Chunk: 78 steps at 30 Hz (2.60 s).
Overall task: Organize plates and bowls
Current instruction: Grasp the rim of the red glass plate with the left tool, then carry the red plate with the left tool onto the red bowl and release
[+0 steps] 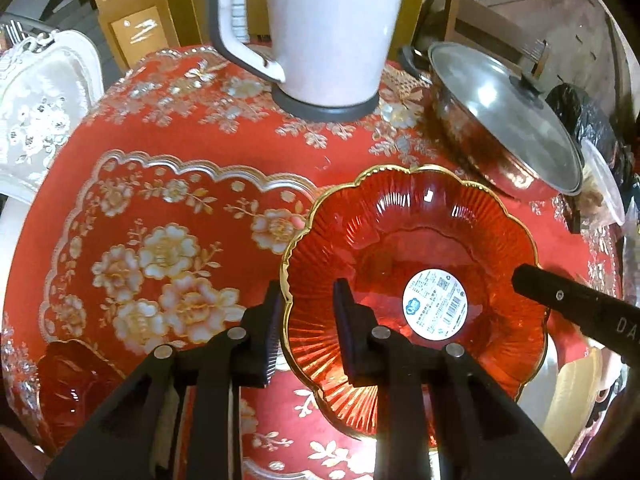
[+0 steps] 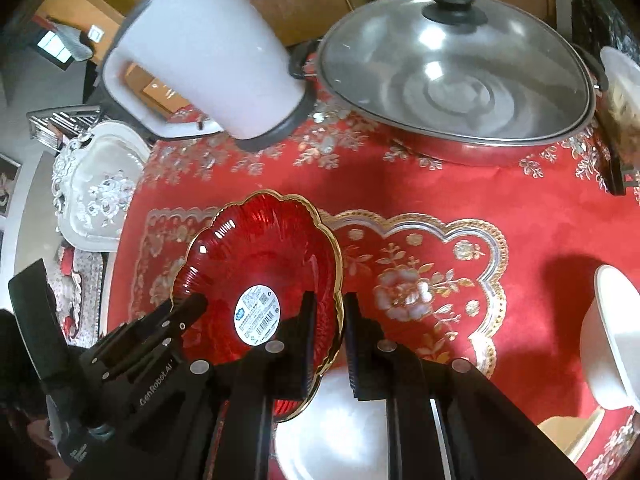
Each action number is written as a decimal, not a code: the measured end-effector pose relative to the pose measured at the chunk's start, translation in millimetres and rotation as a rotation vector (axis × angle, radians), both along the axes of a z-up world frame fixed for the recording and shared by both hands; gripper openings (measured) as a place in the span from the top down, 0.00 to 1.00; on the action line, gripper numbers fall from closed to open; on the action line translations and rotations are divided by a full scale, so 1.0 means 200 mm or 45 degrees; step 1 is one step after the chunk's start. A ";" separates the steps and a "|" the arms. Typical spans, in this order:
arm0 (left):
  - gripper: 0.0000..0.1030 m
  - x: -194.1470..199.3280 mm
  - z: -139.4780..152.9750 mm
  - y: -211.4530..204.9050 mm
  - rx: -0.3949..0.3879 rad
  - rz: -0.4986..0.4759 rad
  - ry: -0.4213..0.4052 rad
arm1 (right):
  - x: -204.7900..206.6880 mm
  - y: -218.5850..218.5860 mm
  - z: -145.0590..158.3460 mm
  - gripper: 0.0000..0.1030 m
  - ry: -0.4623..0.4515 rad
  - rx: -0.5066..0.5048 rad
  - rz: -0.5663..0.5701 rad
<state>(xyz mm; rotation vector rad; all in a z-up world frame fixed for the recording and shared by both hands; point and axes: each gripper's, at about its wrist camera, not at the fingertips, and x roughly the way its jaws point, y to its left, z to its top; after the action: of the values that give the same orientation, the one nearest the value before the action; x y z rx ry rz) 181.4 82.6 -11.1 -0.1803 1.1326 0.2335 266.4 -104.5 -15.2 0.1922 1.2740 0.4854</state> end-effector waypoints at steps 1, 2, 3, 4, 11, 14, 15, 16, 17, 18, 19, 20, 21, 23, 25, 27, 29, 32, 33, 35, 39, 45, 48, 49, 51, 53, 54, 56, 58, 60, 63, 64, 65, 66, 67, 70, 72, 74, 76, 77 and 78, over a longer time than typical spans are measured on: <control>0.78 -0.02 0.02 0.01 0.007 0.003 -0.010 | -0.01 0.01 0.01 0.87 -0.004 0.002 0.005; 0.78 -0.03 0.04 0.02 0.014 0.006 -0.018 | -0.03 0.02 0.03 0.87 -0.011 0.004 0.011; 0.78 -0.05 0.05 0.03 0.017 0.009 -0.023 | -0.06 0.03 0.05 0.87 -0.023 0.003 0.022; 0.78 -0.07 0.07 0.04 0.018 0.013 -0.031 | -0.07 0.04 0.07 0.87 -0.030 0.001 0.029; 0.78 -0.27 0.16 0.15 0.048 0.060 -0.083 | -0.25 0.15 0.17 0.86 -0.084 0.020 0.106; 0.78 -0.36 0.18 0.22 0.063 0.088 -0.095 | -0.33 0.23 0.18 0.86 -0.091 0.029 0.156; 0.78 -0.39 0.18 0.24 0.063 0.099 -0.094 | -0.37 0.25 0.19 0.86 -0.092 0.033 0.173; 0.78 -0.43 0.18 0.28 0.062 0.114 -0.092 | -0.40 0.29 0.19 0.86 -0.093 0.036 0.191; 0.78 -0.47 0.18 0.31 0.062 0.129 -0.089 | -0.42 0.31 0.19 0.86 -0.092 0.037 0.204; 0.78 -0.50 0.18 0.33 0.066 0.142 -0.088 | -0.45 0.34 0.19 0.86 -0.091 0.039 0.223; 0.78 -0.53 0.18 0.36 0.070 0.154 -0.086 | -0.48 0.38 0.19 0.86 -0.091 0.039 0.243; 0.78 -0.56 0.18 0.38 0.074 0.165 -0.083 | -0.51 0.41 0.19 0.86 -0.091 0.037 0.263; 0.78 -0.60 0.17 0.41 0.079 0.177 -0.080 | -0.53 0.44 0.18 0.86 -0.089 0.038 0.278; 0.78 -0.67 0.16 0.47 0.092 0.207 -0.069 | -0.59 0.51 0.17 0.86 -0.077 0.045 0.313; 0.78 -0.74 0.14 0.53 0.092 0.241 -0.056 | -0.64 0.59 0.15 0.86 -0.070 0.045 0.349; 0.78 -0.81 0.12 0.60 0.095 0.278 -0.041 | -0.69 0.67 0.13 0.86 -0.052 0.051 0.383; 0.78 -0.86 0.08 0.65 0.099 0.303 -0.021 | -0.74 0.75 0.09 0.86 -0.041 0.041 0.421; 0.78 -0.92 0.01 0.72 0.115 0.332 0.027 | -0.80 0.85 0.03 0.85 -0.018 0.018 0.458; 0.78 -0.94 -0.01 0.73 0.117 0.340 0.040 | -0.81 0.87 0.01 0.84 -0.007 0.013 0.465; 0.78 -0.98 -0.05 0.77 0.111 0.360 0.057 | -0.84 0.92 -0.04 0.84 0.008 -0.007 0.483; 0.78 -1.03 -0.11 0.81 0.142 0.375 0.081 | -0.88 1.00 -0.12 0.84 0.031 -0.050 0.520; 0.78 -1.04 -0.22 0.87 0.137 0.403 0.138 | -0.91 1.08 -0.23 0.84 0.060 -0.107 0.539; 0.78 -1.05 -0.23 0.87 0.128 0.400 0.112 | -0.95 1.12 -0.25 0.82 0.022 -0.173 0.577; 0.77 -1.05 -0.23 0.87 0.127 0.396 0.111 | -0.96 1.12 -0.25 0.81 0.015 -0.181 0.580; 0.72 -1.06 -0.23 0.88 0.100 0.381 0.104 | -0.97 1.13 -0.25 0.76 0.030 -0.177 0.591; 0.70 -1.06 -0.21 0.88 0.101 0.372 0.107 | -0.98 1.12 -0.23 0.71 0.027 -0.164 0.609; 0.69 -1.07 -0.19 0.87 0.124 0.374 0.094 | -0.99 1.11 -0.22 0.68 0.017 -0.163 0.614; 0.66 -1.09 -0.16 0.87 0.144 0.373 0.066 | -1.01 1.10 -0.19 0.54 0.001 -0.161 0.617; 0.47 -1.11 -0.12 0.87 0.157 0.378 0.049 | -1.02 1.08 -0.15 0.47 -0.019 -0.150 0.618; 0.34 -1.13 -0.09 0.87 0.224 0.396 0.040 | -1.03 1.05 -0.11 0.47 -0.030 -0.130 0.618; 0.34 -1.17 -0.02 0.88 0.269 0.409 -0.006 | -1.04 0.97 -0.07 0.47 -0.038 -0.111 0.601; 0.34 -1.18 0.01 0.88 0.270 0.414 -0.023 | -1.05 0.96 -0.06 0.47 -0.039 -0.098 0.593; 0.34 -1.18 0.03 0.87 0.264 0.409 -0.038 | -1.05 0.92 -0.04 0.47 -0.045 -0.077 0.577; 0.34 -1.18 0.05 0.86 0.263 0.404 -0.049 | -1.05 0.88 -0.02 0.47 -0.061 -0.066 0.561; 0.34 -1.17 0.07 0.84 0.267 0.394 -0.063 | -1.05 0.85 0.00 0.45 -0.083 -0.064 0.543; 0.34 -1.13 0.13 0.74 0.258 0.347 -0.105 | -1.05 0.71 0.06 0.43 -0.138 -0.072 0.463; 0.34 -1.10 0.16 0.65 0.236 0.302 -0.131 | -1.05 0.63 0.08 0.42 -0.164 -0.069 0.424; 0.34 -1.05 0.18 0.56 0.214 0.244 -0.152 | -1.05 0.54 0.11 0.40 -0.204 -0.096 0.381; 0.34 -1.01 0.20 0.45 0.201 0.185 -0.170 | -1.04 0.44 0.13 0.38 -0.224 -0.108 0.333; 0.34 -0.98 0.21 0.39 0.194 0.151 -0.179 | -1.03 0.42 0.13 0.38 -0.226 -0.108 0.313; 0.34 -0.96 0.22 0.35 0.189 0.132 -0.184 | -1.02 0.37 0.14 0.38 -0.228 -0.106 0.281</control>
<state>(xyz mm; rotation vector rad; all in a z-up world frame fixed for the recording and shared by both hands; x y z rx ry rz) -10.2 152.2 33.8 -0.1222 0.9592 0.3891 61.6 -31.1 12.4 -0.0625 1.1420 0.6231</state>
